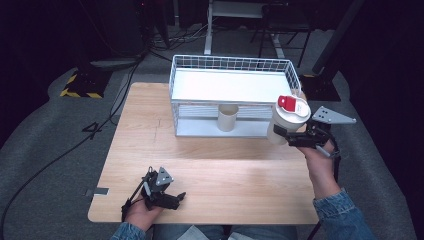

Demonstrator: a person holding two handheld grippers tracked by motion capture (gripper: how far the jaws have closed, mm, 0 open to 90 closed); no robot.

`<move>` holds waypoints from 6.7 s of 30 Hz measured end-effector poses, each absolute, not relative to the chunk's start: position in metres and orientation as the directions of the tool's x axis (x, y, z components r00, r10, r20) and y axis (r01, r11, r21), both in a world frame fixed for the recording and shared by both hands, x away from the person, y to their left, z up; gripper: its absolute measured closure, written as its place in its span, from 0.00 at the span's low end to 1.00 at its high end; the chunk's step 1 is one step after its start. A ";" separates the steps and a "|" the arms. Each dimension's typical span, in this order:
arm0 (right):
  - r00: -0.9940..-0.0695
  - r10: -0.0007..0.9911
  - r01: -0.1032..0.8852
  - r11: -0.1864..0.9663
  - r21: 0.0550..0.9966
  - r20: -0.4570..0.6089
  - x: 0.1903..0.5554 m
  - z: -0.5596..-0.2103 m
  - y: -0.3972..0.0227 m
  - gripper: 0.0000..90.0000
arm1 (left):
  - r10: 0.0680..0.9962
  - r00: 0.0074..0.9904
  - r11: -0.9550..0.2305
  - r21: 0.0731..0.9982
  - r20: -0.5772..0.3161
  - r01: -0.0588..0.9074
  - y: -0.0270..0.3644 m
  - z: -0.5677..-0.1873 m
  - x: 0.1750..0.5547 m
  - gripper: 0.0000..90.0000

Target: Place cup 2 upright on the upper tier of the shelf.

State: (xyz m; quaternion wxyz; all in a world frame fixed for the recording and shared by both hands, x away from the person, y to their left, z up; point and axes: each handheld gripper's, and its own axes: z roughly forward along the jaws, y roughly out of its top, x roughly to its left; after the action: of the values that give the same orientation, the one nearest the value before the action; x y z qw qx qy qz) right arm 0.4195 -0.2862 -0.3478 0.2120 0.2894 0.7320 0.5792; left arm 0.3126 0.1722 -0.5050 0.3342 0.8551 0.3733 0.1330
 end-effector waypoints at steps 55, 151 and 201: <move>-0.710 0.704 0.189 0.165 0.968 0.019 0.506 -0.269 -0.217 0.13 | 0.745 0.667 -0.481 0.669 -0.030 0.567 0.171 -0.505 0.311 0.04; -0.688 0.726 0.212 0.177 0.961 0.018 0.518 -0.271 -0.195 0.00 | 0.756 0.654 -0.475 0.665 -0.025 0.576 0.165 -0.506 0.322 0.01; -0.700 0.714 0.309 0.298 0.903 0.004 0.385 -0.365 -0.317 0.17 | 0.754 0.656 -0.480 0.664 -0.020 0.573 0.179 -0.505 0.334 0.01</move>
State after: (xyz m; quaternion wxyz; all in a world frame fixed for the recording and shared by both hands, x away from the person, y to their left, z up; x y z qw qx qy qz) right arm 0.3847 -0.3174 -0.3649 0.2056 0.3284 0.7788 0.4934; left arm 0.3335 0.1786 -0.5054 0.3273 0.8491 0.3908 0.1386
